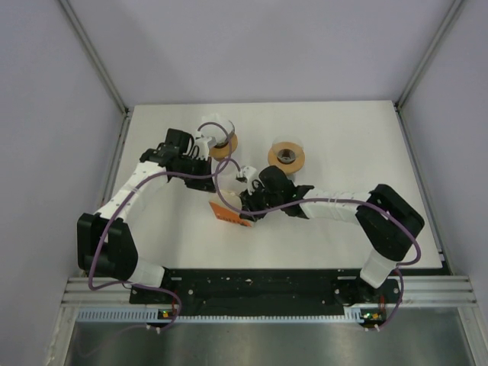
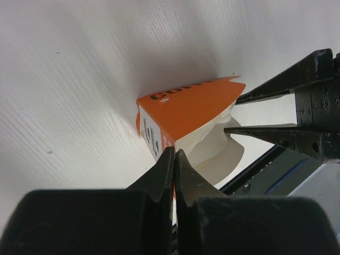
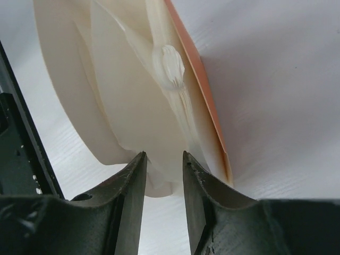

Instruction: Place the coffee filter in the dripper

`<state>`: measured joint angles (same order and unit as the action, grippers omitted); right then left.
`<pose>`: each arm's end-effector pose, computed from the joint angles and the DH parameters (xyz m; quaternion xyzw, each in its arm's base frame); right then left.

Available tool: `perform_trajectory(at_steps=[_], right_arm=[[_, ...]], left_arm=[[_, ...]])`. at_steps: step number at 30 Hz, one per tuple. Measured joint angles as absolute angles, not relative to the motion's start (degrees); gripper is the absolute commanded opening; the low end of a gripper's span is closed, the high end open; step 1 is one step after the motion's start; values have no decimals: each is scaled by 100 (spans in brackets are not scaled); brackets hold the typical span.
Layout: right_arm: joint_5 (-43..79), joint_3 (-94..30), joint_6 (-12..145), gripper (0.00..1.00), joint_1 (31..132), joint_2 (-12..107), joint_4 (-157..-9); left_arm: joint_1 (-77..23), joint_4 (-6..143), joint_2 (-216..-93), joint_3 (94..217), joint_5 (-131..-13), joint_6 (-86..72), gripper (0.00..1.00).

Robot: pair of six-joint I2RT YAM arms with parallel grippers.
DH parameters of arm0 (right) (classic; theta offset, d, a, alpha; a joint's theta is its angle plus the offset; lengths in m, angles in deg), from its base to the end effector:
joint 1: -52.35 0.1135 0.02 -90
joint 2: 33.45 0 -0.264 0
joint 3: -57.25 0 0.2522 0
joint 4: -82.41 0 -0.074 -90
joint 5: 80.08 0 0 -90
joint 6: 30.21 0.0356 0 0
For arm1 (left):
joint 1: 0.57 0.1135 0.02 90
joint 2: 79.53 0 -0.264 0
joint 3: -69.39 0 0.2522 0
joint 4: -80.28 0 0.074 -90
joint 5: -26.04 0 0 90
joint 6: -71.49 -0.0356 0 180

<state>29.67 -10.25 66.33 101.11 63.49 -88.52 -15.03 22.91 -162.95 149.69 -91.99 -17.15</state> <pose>0.2254 0.2754 0.1847 -0.3891 0.8010 0.3354 0.3074 0.2800 -0.0895 0.2703 0.1683 0.9251 -0.2660 0.2125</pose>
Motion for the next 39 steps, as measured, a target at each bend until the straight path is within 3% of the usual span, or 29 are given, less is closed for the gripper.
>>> perform_trajectory(at_steps=[7, 14, 29, 34, 39], right_arm=[[3033, -1025, 6566, 28, 10196, 6349, -8854], [2718, -1241, 6472, 0, 10342, 6572, -8815], [2202, -1165, 6384, 0, 10360, 5818, -8612], [2301, -1066, 6380, 13, 10358, 5661, -8669], [2613, -938, 6319, 20, 10360, 5661, -8675]], left_arm=[[-1503, 2288, -16297, 14969, -9199, -1715, 1], [-1503, 2288, -16297, 14969, -9197, -1715, 0], [-1518, 2238, -16308, 15024, -9092, -1924, 0], [-1520, 2236, -16308, 15026, -9088, -1953, 0], [-1520, 2234, -16308, 15035, -9068, -1966, 0]])
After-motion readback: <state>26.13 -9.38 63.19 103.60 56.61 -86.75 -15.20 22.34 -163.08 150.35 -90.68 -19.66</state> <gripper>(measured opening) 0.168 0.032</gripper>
